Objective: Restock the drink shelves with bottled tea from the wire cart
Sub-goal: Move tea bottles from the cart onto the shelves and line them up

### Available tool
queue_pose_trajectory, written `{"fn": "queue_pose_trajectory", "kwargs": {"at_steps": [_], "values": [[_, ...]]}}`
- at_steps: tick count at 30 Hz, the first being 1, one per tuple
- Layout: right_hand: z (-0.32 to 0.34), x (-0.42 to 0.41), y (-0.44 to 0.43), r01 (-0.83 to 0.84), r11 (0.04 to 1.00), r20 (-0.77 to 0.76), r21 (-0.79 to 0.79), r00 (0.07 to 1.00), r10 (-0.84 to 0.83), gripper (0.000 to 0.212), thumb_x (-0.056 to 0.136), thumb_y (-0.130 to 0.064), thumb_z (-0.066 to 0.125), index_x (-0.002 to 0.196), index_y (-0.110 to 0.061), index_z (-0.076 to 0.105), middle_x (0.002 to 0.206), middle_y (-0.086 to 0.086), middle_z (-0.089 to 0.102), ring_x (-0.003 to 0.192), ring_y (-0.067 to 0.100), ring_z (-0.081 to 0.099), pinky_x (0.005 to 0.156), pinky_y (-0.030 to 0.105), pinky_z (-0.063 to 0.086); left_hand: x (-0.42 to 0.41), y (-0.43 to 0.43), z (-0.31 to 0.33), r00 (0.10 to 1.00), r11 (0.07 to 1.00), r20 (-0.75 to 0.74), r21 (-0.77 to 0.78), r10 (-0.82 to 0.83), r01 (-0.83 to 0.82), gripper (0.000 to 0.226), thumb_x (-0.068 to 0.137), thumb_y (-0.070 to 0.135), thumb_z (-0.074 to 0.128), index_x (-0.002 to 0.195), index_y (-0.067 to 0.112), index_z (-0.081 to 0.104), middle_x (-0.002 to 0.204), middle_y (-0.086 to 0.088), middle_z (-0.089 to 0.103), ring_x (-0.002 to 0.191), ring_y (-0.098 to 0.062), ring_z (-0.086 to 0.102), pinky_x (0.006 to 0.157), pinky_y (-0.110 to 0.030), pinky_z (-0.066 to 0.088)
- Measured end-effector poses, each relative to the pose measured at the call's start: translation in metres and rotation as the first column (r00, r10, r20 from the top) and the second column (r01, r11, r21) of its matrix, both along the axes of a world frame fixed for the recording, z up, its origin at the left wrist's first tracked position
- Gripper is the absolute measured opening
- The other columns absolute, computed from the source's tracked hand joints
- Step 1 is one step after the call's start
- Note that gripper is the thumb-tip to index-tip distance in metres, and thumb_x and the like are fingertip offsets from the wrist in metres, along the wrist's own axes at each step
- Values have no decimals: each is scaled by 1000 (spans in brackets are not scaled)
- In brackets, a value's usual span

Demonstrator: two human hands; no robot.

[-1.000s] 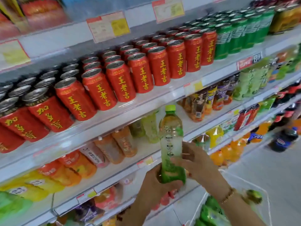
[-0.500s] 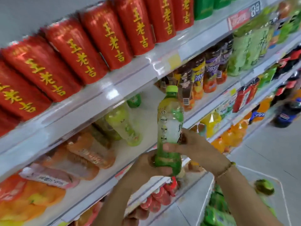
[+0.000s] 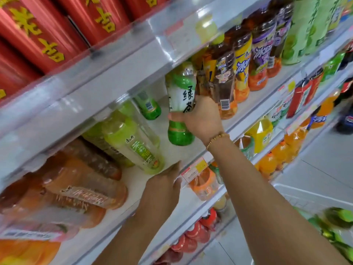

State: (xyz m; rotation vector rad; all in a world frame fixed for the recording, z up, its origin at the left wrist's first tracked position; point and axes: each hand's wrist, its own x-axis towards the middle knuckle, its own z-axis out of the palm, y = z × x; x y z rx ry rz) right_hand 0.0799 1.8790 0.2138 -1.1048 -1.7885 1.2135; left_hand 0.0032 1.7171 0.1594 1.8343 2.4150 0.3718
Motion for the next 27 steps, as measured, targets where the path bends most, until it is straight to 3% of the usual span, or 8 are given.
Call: {"fn": "queue_pose_trajectory", "kwargs": {"at_steps": [5, 8, 12, 16, 18, 21, 23, 27], "values": [[-16, -38, 31, 101, 975, 104, 196, 987, -123, 55, 69, -33, 79, 113, -9, 55, 109, 8, 66, 100, 26, 61, 76, 29, 46, -12, 5, -4, 1000, 999, -16, 50, 2, -1, 48, 86, -2, 58, 127, 23, 59, 107, -3, 71, 90, -23, 69, 71, -15, 43], [-27, -54, 45, 115, 964, 143, 238, 978, -152, 59, 74, -32, 76, 119, -7, 49, 114, 12, 63, 104, 30, 60, 81, 33, 47, -19, 7, -6, 1000, 997, 21, 75, 7, -8, 45, 87, -2, 57, 122, 26, 63, 105, -3, 70, 90, -17, 68, 70, -17, 51], [-35, -78, 57, 175, 960, 113, 219, 973, -203, 64, 78, -32, 72, 128, -7, 42, 115, 13, 62, 104, 29, 60, 83, 34, 47, -30, 5, -9, 987, 994, 152, 109, -47, 31, 40, 88, 3, 61, 120, 28, 64, 108, 9, 67, 101, -1, 58, 65, 8, 30], [-50, -92, 69, 151, 959, 165, 241, 967, -194, 53, 84, -22, 67, 129, -5, 43, 114, 15, 63, 103, 29, 60, 81, 33, 47, -45, -5, -7, 947, 987, 279, 50, -158, 150, 48, 90, 4, 56, 129, 32, 53, 120, 32, 50, 107, 15, 42, 72, 7, 31], [-65, -93, 74, 159, 951, 251, 264, 941, -227, 44, 87, -13, 61, 127, -6, 46, 116, 16, 61, 102, 31, 60, 82, 35, 48, -53, -12, -7, 936, 985, 308, 17, -168, 172, 49, 90, 4, 55, 130, 34, 52, 119, 27, 58, 111, 15, 45, 80, 5, 33], [-77, -95, 74, 143, 963, 313, 229, 926, -212, 53, 83, -20, 66, 130, -7, 45, 120, 16, 57, 103, 33, 58, 82, 37, 49, -61, -27, -7, 948, 991, 291, 14, -130, 132, 48, 89, 11, 54, 128, 40, 53, 119, 18, 64, 108, 10, 57, 86, -4, 43], [-74, -101, 76, 119, 975, 288, 185, 943, -169, 61, 78, -30, 72, 128, -8, 46, 117, 16, 59, 104, 33, 58, 84, 39, 50, -67, -36, -5, 964, 994, 243, 9, -111, 112, 45, 89, 20, 54, 126, 46, 52, 107, 12, 71, 93, 2, 66, 81, -17, 52], [-67, -123, 85, 77, 995, 217, 66, 972, -90, 64, 75, -31, 73, 129, -12, 44, 125, 14, 56, 114, 32, 53, 95, 41, 47, -73, -47, 2, 961, 995, 261, 33, -95, 90, 32, 87, 34, 54, 119, 36, 61, 103, 21, 68, 90, 5, 66, 79, -13, 52]]}}
